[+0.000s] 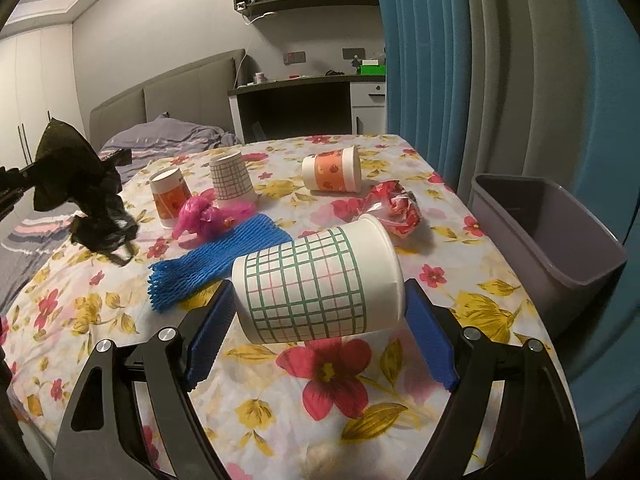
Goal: Collect trash
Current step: 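Carry the black bag and grid cup in both tools over the grey bin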
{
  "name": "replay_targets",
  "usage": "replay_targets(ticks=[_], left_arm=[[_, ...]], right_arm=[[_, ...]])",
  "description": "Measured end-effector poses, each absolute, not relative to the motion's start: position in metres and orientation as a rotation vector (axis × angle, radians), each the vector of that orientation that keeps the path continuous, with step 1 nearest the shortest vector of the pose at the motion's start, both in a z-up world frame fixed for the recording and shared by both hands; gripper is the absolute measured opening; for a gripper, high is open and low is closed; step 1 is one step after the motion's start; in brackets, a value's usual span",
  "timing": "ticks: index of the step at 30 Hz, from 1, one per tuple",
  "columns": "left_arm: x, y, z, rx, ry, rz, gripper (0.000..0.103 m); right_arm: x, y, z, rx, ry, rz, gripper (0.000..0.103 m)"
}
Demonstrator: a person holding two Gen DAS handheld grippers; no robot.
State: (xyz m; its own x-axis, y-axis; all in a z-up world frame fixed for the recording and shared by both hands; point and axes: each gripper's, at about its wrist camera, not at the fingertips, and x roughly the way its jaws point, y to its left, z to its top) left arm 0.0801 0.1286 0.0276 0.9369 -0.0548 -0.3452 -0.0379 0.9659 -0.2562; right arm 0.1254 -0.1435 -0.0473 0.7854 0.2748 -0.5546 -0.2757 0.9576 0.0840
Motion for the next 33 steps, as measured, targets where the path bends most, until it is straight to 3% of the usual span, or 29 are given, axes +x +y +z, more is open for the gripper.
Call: replay_targets(ticks=[33], left_arm=[[0.109, 0.054, 0.040, -0.219, 0.390, -0.232, 0.000]], right_arm=[[0.123, -0.190, -0.036, 0.039, 0.560, 0.232, 0.080]])
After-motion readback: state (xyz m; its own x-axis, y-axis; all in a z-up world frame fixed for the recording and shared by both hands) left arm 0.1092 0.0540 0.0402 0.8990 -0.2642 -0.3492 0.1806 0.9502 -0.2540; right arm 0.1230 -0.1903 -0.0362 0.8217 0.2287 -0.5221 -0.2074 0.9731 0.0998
